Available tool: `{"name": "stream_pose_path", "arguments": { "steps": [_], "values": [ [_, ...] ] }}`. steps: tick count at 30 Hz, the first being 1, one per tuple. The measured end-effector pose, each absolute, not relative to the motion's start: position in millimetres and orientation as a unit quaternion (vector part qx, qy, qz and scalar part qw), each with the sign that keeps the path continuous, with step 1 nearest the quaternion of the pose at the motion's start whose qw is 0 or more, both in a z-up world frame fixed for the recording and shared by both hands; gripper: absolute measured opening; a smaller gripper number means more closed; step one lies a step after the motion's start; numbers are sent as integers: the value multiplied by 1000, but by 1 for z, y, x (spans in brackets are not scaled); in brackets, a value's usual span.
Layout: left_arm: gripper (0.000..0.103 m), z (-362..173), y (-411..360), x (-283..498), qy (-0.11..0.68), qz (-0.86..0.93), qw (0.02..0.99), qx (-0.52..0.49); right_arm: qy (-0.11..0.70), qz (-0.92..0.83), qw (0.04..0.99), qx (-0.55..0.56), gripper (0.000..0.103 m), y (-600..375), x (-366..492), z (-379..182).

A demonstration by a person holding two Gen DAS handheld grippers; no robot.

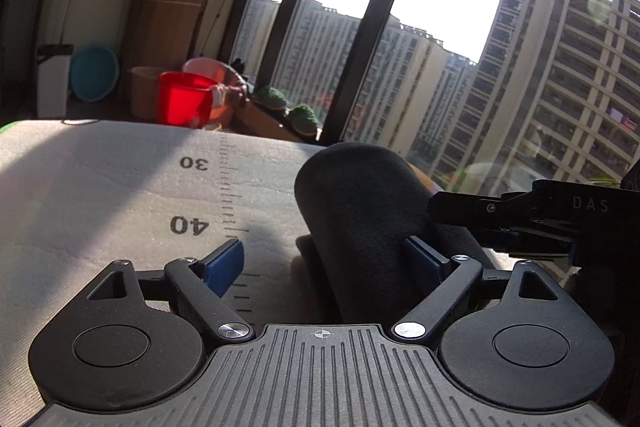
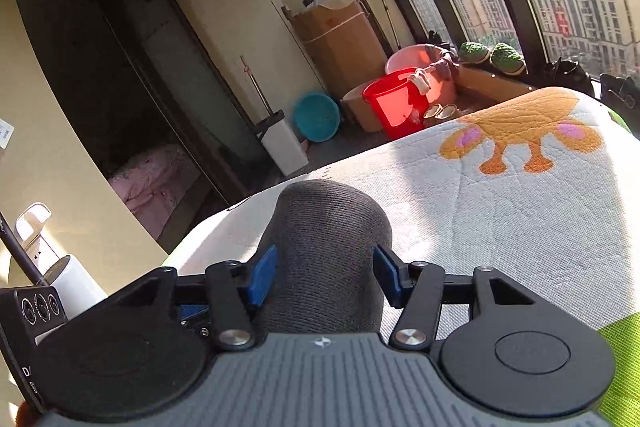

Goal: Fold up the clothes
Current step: 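Roll the pants to the waistband with the right tool while the left tool steadies it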

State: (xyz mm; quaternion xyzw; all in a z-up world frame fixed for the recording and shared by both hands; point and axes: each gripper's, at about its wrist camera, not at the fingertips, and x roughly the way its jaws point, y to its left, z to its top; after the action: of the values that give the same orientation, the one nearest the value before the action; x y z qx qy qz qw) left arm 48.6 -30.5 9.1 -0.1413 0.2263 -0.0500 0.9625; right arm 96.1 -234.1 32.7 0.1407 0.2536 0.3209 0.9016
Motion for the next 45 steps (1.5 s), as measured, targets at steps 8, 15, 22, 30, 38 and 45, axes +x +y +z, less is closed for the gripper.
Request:
{"name": "stream_pose_path", "arguments": {
  "steps": [8, 15, 22, 30, 38, 45],
  "values": [
    [93, 9, -25, 44, 225, -23, 964, -137, 280, 319, 905, 31, 26, -170, 116, 26],
    [95, 7, -17, 44, 229, -21, 961, -155, 259, 324, 907, 78, 25, -194, 100, 39],
    [93, 11, -17, 43, 226, -34, 959, -168, 261, 323, 909, 29, 26, -202, 61, 17],
    [51, 43, -31, 38, 170, -132, 957, -196, 263, 326, 908, 24, 27, -206, 61, 19],
    [60, 10, -42, 59, 227, -98, 952, -179, 278, 321, 904, 55, 43, -219, 73, 13],
    [68, 7, -34, 56, 232, -94, 948, -196, 274, 314, 907, 60, 58, -223, 71, 9]
  ]
}}
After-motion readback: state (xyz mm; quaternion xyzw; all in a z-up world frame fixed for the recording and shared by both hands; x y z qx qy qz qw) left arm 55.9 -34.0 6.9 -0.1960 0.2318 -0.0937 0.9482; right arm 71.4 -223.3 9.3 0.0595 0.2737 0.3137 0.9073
